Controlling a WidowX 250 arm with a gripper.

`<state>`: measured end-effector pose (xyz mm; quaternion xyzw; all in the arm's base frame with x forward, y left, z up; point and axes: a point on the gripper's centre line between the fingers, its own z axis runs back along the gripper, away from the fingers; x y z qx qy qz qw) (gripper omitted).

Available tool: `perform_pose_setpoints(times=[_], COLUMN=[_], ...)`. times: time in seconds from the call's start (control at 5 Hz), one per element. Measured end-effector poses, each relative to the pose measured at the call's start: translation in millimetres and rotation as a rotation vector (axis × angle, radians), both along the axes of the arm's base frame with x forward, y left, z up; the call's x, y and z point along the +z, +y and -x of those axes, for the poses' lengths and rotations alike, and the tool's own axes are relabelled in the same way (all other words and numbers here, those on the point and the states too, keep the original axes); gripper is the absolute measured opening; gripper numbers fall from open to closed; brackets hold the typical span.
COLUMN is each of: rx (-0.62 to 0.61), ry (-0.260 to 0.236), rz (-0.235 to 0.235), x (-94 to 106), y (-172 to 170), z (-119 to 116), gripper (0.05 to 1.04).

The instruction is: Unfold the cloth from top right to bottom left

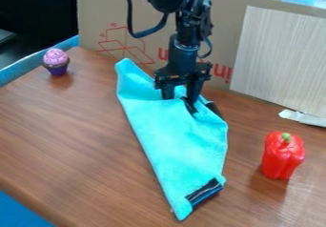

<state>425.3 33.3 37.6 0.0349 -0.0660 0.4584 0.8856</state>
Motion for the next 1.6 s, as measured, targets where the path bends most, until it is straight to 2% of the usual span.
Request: perform_pose_setpoints(times=[0.2,0.4,0.6,0.8,1.2,1.4,1.6], rx=[0.005,0.006,0.000,-0.007,-0.060,-0.109,-0.143], ry=[-0.005,-0.010,-0.010,-0.022,-0.108,-0.115,-0.128], rz=[0.002,0.014,0.062,0.118,0.285,0.347,0.400], x=[-2.2,-2.0,-1.6,9.3,38.1,37.2,36.8], y=[0,-2,2,17,55,61,84], z=[-3,-4,0,15,58,74,90], gripper=[0.390,0.158,0.064,0.051,0.051,0.051,0.051])
